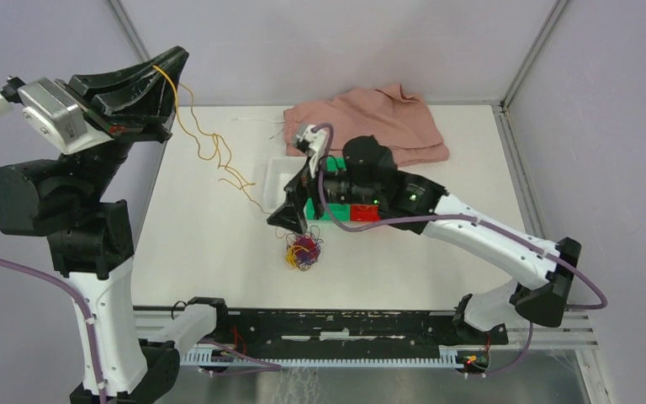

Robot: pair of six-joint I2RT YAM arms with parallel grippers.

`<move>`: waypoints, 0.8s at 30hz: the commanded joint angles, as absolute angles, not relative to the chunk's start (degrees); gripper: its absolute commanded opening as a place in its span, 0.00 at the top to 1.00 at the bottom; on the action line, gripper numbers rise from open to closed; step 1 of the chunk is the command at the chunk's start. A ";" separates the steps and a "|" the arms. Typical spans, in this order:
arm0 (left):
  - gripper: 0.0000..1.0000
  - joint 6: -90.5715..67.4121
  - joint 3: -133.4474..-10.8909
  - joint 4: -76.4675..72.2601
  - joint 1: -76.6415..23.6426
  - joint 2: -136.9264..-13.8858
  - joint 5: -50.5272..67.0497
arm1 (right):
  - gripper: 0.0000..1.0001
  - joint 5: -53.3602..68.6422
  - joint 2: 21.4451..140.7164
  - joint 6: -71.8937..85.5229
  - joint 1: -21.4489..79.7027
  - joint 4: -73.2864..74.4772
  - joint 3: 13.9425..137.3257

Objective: Untangle the cables

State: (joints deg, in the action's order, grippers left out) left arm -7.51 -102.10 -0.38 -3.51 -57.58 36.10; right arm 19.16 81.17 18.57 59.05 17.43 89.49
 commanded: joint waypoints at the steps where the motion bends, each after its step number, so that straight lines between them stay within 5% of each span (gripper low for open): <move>1: 0.97 -11.64 -108.85 -1.42 -3.21 -61.60 35.82 | 0.00 19.93 83.72 15.26 60.88 9.90 82.45; 9: 0.97 -12.33 -115.49 -1.41 -3.25 -65.21 35.07 | 0.14 13.96 93.08 13.66 62.70 6.87 79.93; 12: 0.97 -11.78 -117.67 -0.97 -3.25 -65.82 34.61 | 0.42 10.07 95.50 14.02 62.76 6.57 80.89; 16: 0.97 -10.14 -118.03 1.01 -3.23 -65.24 34.43 | 0.96 4.26 93.61 13.28 62.59 7.54 82.65; 24: 0.97 -7.52 -104.32 2.64 -3.26 -57.58 34.90 | 1.00 2.00 86.56 9.58 61.66 16.57 95.16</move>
